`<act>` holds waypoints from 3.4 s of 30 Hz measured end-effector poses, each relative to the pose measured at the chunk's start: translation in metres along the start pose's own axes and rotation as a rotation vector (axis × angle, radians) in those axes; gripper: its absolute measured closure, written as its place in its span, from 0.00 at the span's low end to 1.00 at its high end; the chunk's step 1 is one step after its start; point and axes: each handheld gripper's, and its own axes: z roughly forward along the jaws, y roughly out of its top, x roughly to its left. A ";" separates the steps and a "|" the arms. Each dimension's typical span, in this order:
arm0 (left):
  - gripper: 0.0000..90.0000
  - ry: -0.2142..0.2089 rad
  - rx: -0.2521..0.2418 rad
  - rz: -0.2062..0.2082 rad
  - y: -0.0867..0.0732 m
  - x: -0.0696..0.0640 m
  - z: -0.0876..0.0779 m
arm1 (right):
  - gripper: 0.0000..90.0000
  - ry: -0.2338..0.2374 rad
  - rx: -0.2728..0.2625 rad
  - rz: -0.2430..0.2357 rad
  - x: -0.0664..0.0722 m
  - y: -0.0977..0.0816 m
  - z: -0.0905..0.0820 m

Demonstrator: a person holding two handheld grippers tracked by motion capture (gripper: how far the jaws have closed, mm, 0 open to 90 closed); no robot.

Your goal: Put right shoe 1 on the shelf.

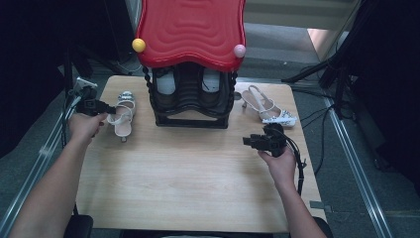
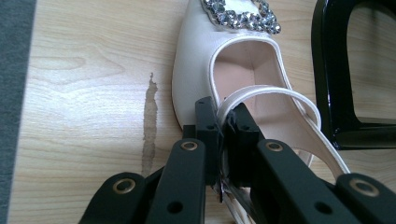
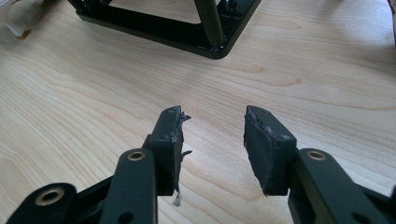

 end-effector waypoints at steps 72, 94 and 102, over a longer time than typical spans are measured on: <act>0.93 -0.091 -0.023 -0.028 0.029 -0.013 -0.056 | 0.65 -0.015 0.009 -0.016 0.001 0.000 0.002; 0.93 -0.131 -0.231 0.064 0.096 -0.077 -0.187 | 0.64 -0.017 0.025 -0.011 0.002 0.000 0.004; 0.93 -0.171 -0.313 0.096 0.113 -0.114 -0.228 | 0.64 -0.015 0.028 -0.014 0.002 -0.001 0.005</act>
